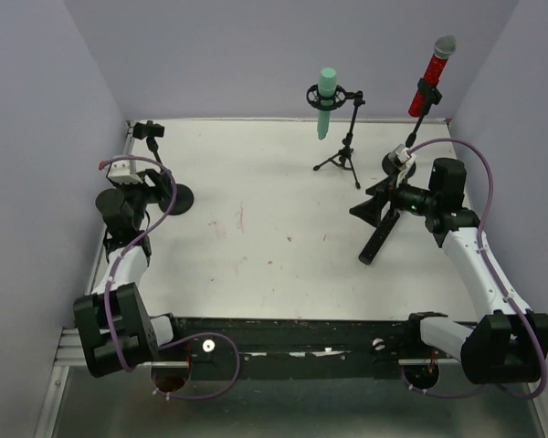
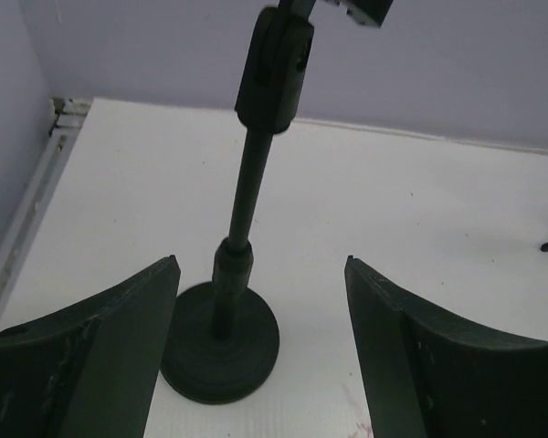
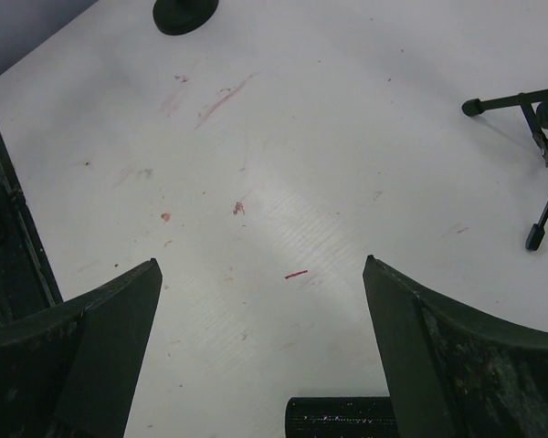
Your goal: Attach the microphones to the stand
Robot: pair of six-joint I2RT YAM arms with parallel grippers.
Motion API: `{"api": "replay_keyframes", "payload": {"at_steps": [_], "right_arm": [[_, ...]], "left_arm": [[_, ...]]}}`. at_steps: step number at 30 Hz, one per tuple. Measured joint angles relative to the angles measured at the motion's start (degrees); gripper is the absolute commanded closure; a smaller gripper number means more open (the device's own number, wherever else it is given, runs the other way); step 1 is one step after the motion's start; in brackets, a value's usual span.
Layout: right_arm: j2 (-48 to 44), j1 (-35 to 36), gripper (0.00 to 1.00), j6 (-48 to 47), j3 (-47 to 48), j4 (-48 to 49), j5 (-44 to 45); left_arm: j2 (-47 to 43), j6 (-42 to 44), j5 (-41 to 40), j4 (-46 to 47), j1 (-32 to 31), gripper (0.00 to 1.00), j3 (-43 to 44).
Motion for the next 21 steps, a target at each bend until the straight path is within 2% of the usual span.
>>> {"api": "replay_keyframes", "payload": {"at_steps": [6,7,17,21], "right_arm": [[-0.02,0.00,0.01,-0.07,0.00,-0.02,-0.02],[0.02,0.00,0.00,-0.07,0.00,-0.02,-0.02],[1.29,0.00,0.01,-0.13,0.00,-0.04,-0.02],[1.68,0.00,0.00,-0.15,0.00,-0.07,-0.02]], "left_arm": [[6.27,4.17,-0.37,6.51,0.00,0.44,4.07],[6.97,4.55,-0.48,6.69,0.00,0.46,4.44],[13.99,5.07,-0.17,9.27,-0.46,0.43,8.28],[15.69,5.20,0.39,9.49,-0.85,0.46,10.82]]}}
